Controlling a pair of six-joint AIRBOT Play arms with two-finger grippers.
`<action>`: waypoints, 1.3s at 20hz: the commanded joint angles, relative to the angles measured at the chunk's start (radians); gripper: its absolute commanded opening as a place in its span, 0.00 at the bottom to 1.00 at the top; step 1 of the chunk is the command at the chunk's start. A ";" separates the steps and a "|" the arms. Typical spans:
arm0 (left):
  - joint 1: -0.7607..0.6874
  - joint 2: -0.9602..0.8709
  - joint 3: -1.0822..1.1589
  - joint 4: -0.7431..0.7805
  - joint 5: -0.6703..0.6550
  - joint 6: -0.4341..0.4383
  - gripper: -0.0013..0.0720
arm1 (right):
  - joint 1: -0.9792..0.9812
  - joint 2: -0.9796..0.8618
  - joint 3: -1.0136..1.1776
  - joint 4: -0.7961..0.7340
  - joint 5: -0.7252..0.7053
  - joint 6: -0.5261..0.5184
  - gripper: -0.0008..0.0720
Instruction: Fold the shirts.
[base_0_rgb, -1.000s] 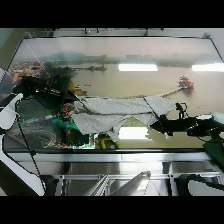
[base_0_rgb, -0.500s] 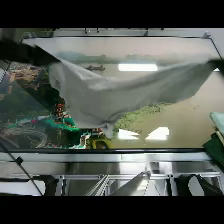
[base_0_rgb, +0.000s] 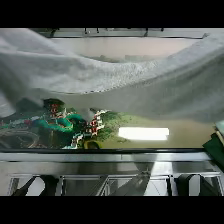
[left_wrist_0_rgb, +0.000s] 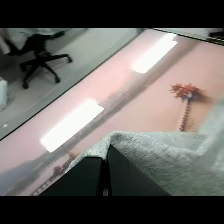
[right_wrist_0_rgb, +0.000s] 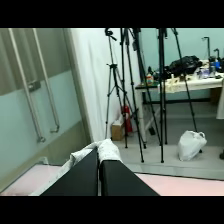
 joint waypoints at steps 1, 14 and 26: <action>0.108 0.004 -0.115 -0.006 -0.058 0.011 0.05 | -0.010 -0.069 -0.016 -0.074 0.023 0.066 0.03; -0.619 -1.102 0.096 0.407 -0.070 -0.139 0.06 | 0.381 -0.931 -0.420 0.041 -0.204 -0.348 0.03; -0.489 -1.167 0.084 0.325 -0.170 -0.240 0.05 | 0.372 -1.354 -0.077 0.207 0.082 -0.388 0.03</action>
